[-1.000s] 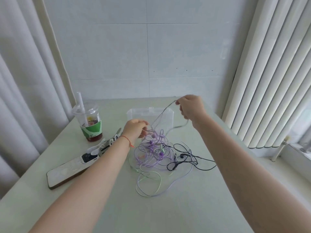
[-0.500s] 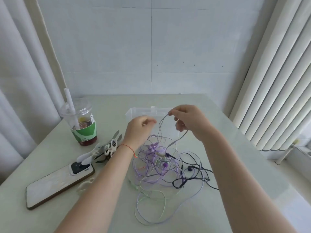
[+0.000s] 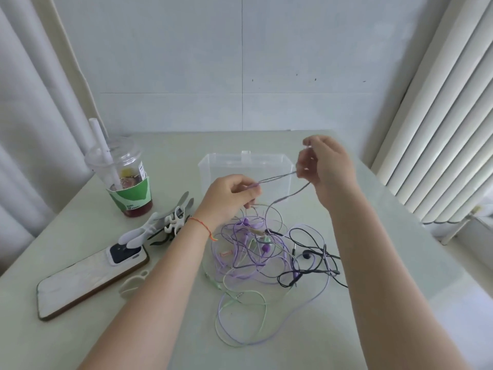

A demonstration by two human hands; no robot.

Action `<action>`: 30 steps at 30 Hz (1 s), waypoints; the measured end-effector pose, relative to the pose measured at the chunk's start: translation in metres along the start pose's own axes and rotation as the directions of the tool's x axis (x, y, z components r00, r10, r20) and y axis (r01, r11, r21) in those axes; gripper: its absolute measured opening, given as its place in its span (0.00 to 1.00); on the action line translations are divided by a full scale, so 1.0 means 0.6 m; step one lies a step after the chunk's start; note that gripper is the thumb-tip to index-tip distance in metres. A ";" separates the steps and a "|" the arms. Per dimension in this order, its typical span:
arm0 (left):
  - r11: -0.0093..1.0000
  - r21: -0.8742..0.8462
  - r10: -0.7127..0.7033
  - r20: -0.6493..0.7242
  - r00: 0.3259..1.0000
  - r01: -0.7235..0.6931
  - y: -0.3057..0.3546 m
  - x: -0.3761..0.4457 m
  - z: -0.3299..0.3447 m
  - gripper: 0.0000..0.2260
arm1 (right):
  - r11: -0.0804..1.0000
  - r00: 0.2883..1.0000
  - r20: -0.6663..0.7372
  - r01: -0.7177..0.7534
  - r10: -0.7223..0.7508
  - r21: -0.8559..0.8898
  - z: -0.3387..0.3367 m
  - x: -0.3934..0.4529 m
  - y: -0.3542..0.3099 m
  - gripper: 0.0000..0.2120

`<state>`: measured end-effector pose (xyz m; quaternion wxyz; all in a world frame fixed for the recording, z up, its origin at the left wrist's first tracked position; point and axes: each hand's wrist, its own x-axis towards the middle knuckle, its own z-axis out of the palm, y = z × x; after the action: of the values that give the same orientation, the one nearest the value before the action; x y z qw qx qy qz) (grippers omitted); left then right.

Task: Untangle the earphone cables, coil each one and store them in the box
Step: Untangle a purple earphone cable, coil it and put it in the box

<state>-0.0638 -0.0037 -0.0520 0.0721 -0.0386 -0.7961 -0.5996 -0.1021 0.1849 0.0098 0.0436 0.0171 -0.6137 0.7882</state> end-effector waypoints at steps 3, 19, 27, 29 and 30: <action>0.998 -0.057 0.005 -0.045 0.999 -0.007 0.005 0.003 -0.002 0.05 | 0.969 0.998 0.060 -0.018 0.034 -0.247 -0.001 -0.002 0.010 0.08; 0.995 0.100 0.014 0.073 0.997 -0.022 0.005 0.004 -0.017 0.03 | 0.995 0.978 -0.200 0.048 -0.065 -0.088 -0.015 -0.004 -0.025 0.08; 0.980 0.197 0.049 -0.071 0.996 -0.035 0.016 0.003 -0.018 0.07 | 0.903 0.985 0.165 0.109 -0.044 -0.415 0.004 -0.023 -0.030 0.09; 0.995 -0.026 0.095 -0.009 0.995 -0.095 0.033 -0.002 -0.009 0.07 | 0.900 0.953 0.301 0.163 -0.038 -0.405 0.009 -0.033 -0.034 0.08; 0.984 -0.143 0.119 0.053 0.991 -0.111 0.041 -0.004 -0.003 0.10 | 0.902 0.935 0.354 0.178 -0.031 -0.393 0.011 -0.038 -0.035 0.08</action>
<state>-0.0577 0.0012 -0.0286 0.0794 -0.1077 -0.7505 -0.6472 -0.0777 0.1823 0.0302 -0.0171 0.1762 -0.7645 0.6198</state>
